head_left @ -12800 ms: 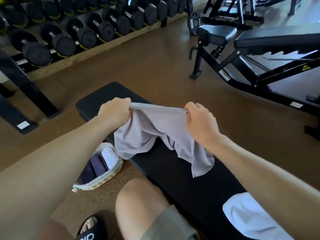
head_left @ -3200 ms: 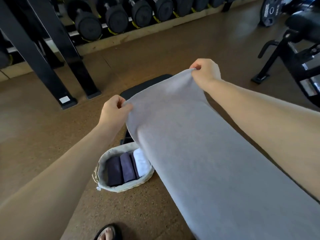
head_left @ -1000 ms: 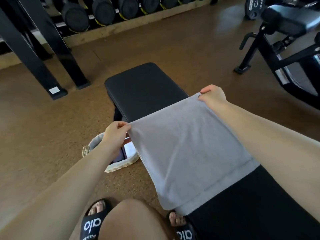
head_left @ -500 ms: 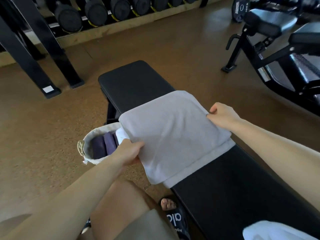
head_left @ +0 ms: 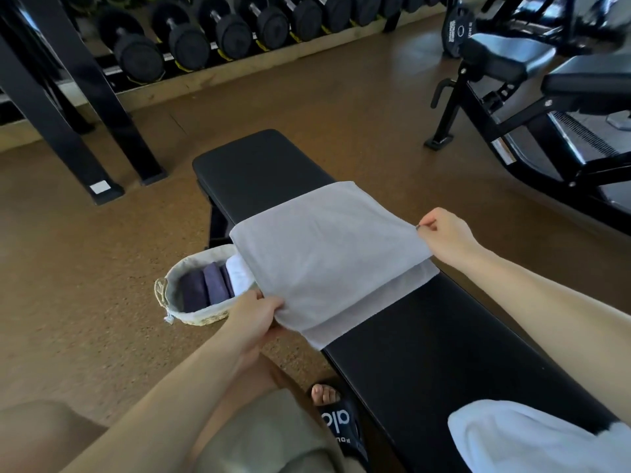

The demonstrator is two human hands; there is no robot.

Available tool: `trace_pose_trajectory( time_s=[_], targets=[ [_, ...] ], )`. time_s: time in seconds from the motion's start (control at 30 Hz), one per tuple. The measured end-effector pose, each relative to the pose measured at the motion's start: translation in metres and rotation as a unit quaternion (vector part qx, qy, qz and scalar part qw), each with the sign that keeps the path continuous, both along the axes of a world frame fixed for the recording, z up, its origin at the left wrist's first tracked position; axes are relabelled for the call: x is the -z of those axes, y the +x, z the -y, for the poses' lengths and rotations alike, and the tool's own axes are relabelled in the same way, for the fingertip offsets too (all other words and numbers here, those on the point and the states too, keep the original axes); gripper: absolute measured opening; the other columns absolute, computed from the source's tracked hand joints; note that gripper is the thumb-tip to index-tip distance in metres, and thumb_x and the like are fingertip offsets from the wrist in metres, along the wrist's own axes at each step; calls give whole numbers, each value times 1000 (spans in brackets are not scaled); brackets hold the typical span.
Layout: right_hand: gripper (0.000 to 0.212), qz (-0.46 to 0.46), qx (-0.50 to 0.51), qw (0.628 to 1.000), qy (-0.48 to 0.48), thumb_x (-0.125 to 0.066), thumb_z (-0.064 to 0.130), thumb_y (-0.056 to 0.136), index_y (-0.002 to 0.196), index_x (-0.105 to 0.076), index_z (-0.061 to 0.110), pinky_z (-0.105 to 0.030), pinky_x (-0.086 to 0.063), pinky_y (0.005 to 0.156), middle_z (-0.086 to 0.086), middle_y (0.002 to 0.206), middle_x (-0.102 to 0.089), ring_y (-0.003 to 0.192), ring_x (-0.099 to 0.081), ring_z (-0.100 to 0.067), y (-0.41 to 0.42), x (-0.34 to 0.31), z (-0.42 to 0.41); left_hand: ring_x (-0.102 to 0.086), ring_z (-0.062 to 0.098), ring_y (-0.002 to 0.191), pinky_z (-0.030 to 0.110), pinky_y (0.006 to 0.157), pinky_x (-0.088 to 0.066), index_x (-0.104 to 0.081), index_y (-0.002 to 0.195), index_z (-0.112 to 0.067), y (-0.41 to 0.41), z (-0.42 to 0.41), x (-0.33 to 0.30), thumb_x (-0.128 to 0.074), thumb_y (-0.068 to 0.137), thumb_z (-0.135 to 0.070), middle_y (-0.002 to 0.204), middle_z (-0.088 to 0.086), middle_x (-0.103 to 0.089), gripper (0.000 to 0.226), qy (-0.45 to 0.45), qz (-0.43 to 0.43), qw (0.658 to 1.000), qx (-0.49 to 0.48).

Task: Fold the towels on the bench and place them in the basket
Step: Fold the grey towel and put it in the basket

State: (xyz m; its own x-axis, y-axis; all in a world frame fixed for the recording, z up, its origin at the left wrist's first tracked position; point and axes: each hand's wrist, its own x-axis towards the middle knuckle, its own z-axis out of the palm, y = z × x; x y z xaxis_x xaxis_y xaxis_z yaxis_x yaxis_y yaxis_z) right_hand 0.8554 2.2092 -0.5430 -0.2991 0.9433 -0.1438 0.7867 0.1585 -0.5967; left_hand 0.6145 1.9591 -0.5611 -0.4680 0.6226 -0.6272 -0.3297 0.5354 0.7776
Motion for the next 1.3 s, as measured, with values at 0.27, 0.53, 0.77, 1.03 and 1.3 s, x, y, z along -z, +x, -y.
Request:
trace_pose_trajectory(
  time_s=[0.27, 0.53, 0.77, 1.03, 1.3],
  targets=[
    [13, 91, -10, 996, 11, -53, 25, 105, 111, -52, 14, -40, -57, 78, -6, 98, -63, 84, -63, -21, 16, 17, 18, -71, 27, 99, 36, 64, -61, -63, 114, -7, 19, 5, 21, -53, 85, 9, 111, 9, -71, 34, -39, 2, 999, 35],
    [14, 120, -16, 993, 6, -53, 28, 104, 105, -57, 15, -34, -51, 70, -2, 94, -63, 82, -61, -18, 23, 17, 24, -61, 30, 113, 36, 66, -62, -53, 132, -12, 24, 9, 36, -67, 73, -17, 132, 8, -57, 61, -77, 42, 995, 40],
    [16, 161, -29, 986, 12, -49, 20, 104, 116, -56, 13, -36, -55, 77, -4, 102, -62, 88, -61, -19, 26, 19, 34, -71, 33, 103, 32, 66, -59, -55, 129, -3, 29, 12, 37, -64, 83, -8, 121, 18, -65, 47, -90, 67, 993, 44],
    [60, 193, -124, 954, 191, -57, 9, 95, 151, -36, 15, -42, -44, 100, -11, 141, -50, 124, -51, -31, -9, 22, 41, -42, 44, 124, 46, 104, -40, -22, 151, -10, 20, -9, 5, -55, 85, 1, 148, 24, -24, 75, 0, -466, 880, 88],
    [57, 173, -221, 942, 182, -27, 39, 109, 161, -21, 14, -47, -22, 123, -13, 166, -24, 153, -22, -32, -117, 35, 6, 11, 29, 156, 51, 125, 3, 1, 162, -28, -19, -108, 4, -25, 105, -53, 170, 6, 11, 67, -78, -595, 730, 327]
  ],
)
